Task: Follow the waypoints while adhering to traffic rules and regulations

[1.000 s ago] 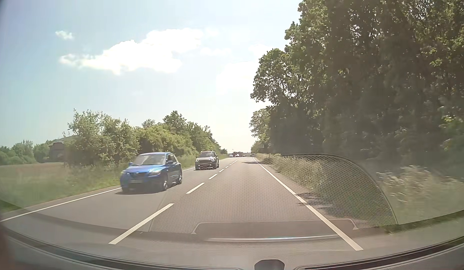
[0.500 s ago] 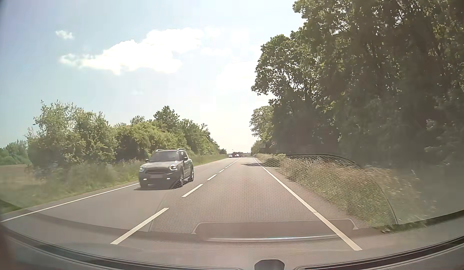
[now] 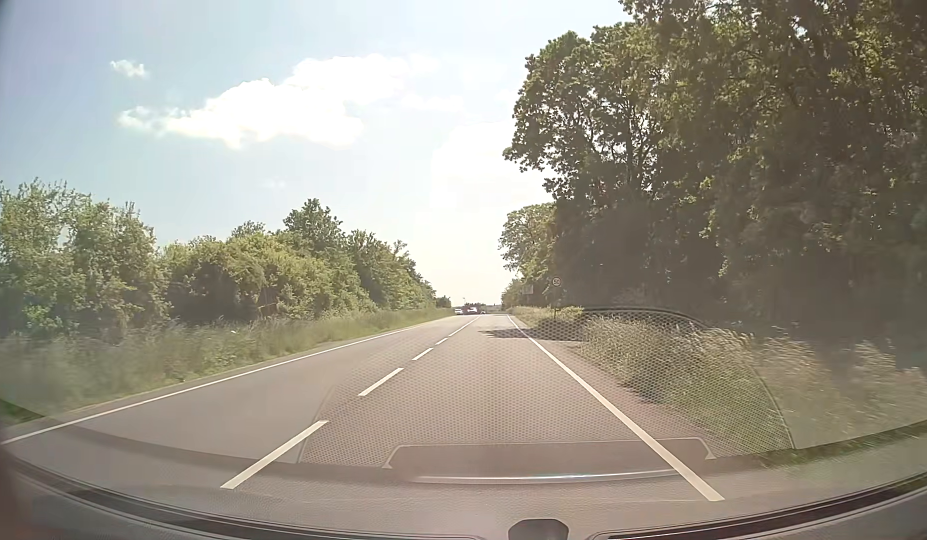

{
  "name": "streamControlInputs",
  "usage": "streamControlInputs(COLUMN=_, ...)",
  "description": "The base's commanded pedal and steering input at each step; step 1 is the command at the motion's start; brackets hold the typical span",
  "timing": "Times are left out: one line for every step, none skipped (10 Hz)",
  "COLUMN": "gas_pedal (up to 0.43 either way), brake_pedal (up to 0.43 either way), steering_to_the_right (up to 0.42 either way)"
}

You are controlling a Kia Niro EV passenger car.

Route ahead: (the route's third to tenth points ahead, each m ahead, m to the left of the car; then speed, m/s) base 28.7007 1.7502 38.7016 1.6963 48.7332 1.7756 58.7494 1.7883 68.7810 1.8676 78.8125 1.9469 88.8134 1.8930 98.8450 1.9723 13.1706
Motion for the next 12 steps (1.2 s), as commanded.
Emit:
streamControlInputs(gas_pedal=0.059, brake_pedal=0.018, steering_to_the_right=0.001)
streamControlInputs(gas_pedal=0.059, brake_pedal=0.018, steering_to_the_right=0.001)
streamControlInputs(gas_pedal=0.059, brake_pedal=0.024, steering_to_the_right=0.000)
streamControlInputs(gas_pedal=0.067, brake_pedal=0.018, steering_to_the_right=0.000)
streamControlInputs(gas_pedal=0.067, brake_pedal=0.018, steering_to_the_right=0.000)
streamControlInputs(gas_pedal=0.079, brake_pedal=0.024, steering_to_the_right=0.001)
streamControlInputs(gas_pedal=0.079, brake_pedal=0.018, steering_to_the_right=0.001)
streamControlInputs(gas_pedal=0.079, brake_pedal=0.018, steering_to_the_right=0.001)
streamControlInputs(gas_pedal=0.087, brake_pedal=0.024, steering_to_the_right=0.001)
streamControlInputs(gas_pedal=0.098, brake_pedal=0.018, steering_to_the_right=0.001)
streamControlInputs(gas_pedal=0.098, brake_pedal=0.018, steering_to_the_right=0.001)
streamControlInputs(gas_pedal=0.110, brake_pedal=0.024, steering_to_the_right=0.001)
